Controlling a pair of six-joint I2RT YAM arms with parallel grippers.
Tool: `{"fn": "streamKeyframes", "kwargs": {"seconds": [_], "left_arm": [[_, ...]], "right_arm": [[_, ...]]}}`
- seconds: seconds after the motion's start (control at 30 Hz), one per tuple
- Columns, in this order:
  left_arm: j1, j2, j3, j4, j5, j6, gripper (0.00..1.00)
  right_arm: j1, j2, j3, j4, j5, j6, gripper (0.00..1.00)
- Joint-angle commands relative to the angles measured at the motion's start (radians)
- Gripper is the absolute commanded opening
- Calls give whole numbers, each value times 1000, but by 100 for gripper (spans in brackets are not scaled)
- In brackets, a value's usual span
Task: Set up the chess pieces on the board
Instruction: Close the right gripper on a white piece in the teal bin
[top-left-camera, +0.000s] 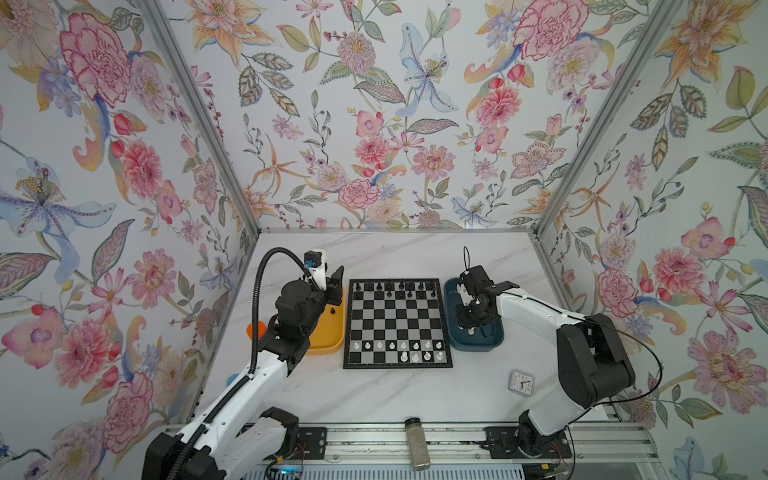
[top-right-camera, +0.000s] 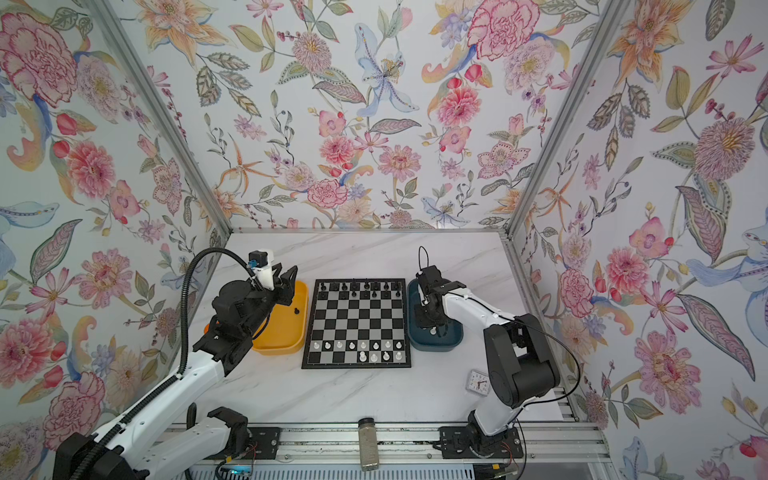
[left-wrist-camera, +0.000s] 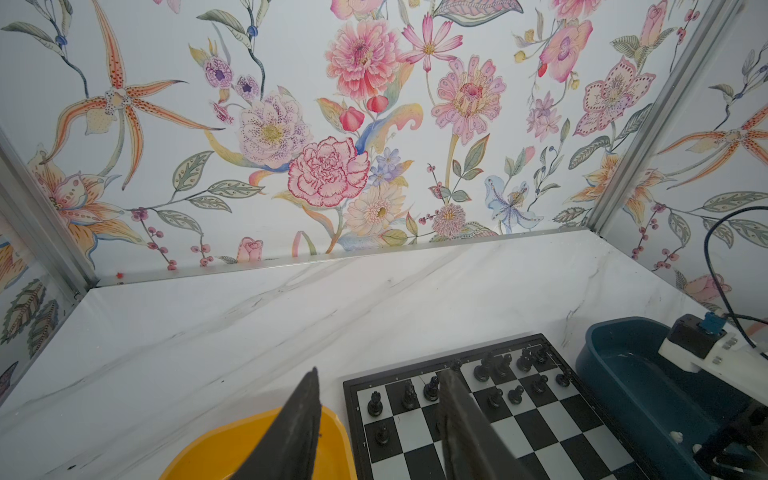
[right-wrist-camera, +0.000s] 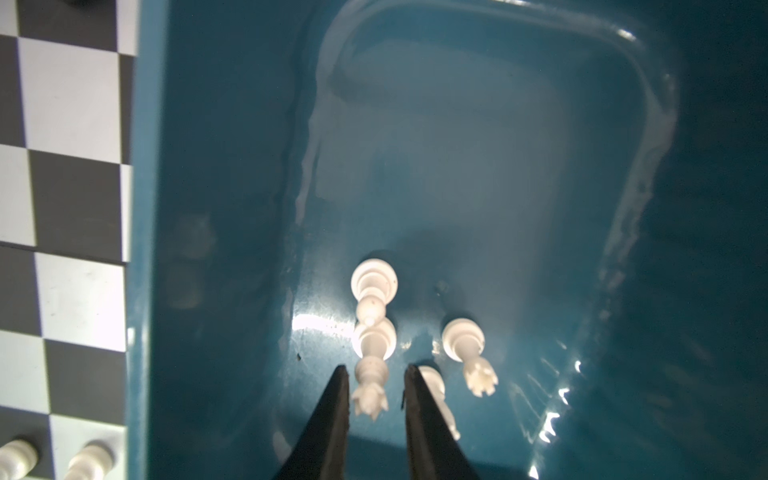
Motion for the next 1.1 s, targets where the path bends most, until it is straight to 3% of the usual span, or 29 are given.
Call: {"fn": "streamKeyframes", "kwargs": {"seconds": [0.0, 0.83, 1.07], "left_arm": [[13, 7, 3, 26, 14, -11, 48], [13, 6, 2, 23, 14, -7, 48], [14, 4, 1, 22, 13, -5, 48]], "right_arm": [[-4, 19, 26, 3, -5, -11, 24], [-4, 37, 30, 6, -14, -14, 18], [-5, 30, 32, 4, -11, -13, 4]]}}
